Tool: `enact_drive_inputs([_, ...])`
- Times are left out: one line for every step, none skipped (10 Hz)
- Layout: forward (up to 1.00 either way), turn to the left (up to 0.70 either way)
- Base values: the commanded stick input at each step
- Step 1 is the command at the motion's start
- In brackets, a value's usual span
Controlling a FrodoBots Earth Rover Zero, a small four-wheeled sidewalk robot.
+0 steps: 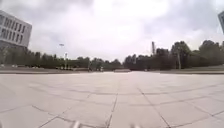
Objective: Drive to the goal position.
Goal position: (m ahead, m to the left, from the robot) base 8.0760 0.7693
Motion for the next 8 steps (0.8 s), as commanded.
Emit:
enact_drive_inputs([0.7,0.0])
enact_drive_inputs([0.7,0.0])
enact_drive_inputs([0.7,0.0])
enact_drive_inputs([0.7,0.0])
enact_drive_inputs([0.7,0.0])
enact_drive_inputs([0.7,0.0])
enact_drive_inputs([0.7,0.0])
enact_drive_inputs([0.7,0.0])
